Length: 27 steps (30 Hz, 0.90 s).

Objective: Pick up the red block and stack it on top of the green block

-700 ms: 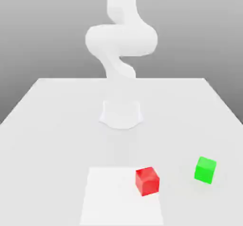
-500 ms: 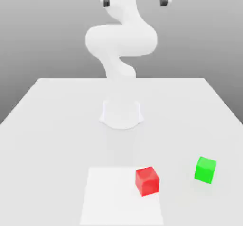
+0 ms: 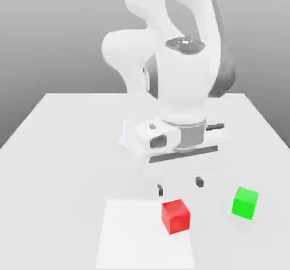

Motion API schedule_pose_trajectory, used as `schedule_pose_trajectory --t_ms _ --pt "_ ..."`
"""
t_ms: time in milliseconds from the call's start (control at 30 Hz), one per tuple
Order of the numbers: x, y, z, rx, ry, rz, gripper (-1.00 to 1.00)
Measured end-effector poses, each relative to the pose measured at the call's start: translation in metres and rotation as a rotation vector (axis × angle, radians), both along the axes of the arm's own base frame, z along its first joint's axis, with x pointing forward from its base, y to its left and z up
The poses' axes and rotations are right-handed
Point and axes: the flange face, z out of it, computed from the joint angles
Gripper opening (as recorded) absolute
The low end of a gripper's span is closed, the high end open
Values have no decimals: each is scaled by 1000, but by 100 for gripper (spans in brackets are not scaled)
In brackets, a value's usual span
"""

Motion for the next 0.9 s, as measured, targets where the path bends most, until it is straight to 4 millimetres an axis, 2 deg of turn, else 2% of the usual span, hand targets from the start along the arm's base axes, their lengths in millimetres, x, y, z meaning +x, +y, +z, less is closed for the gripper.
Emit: schedule_pose_trajectory --t_ms 133,167,400,600,900 --pt "-2 -1 -42 -2 8 2 0" --pt "-3 -1 -52 -2 8 1 -100" --pt "-3 -1 -55 -2 9 1 -100" --pt "-3 0 -2 -2 9 2 -100" --pt "-23 93 25 8 9 219 -100"
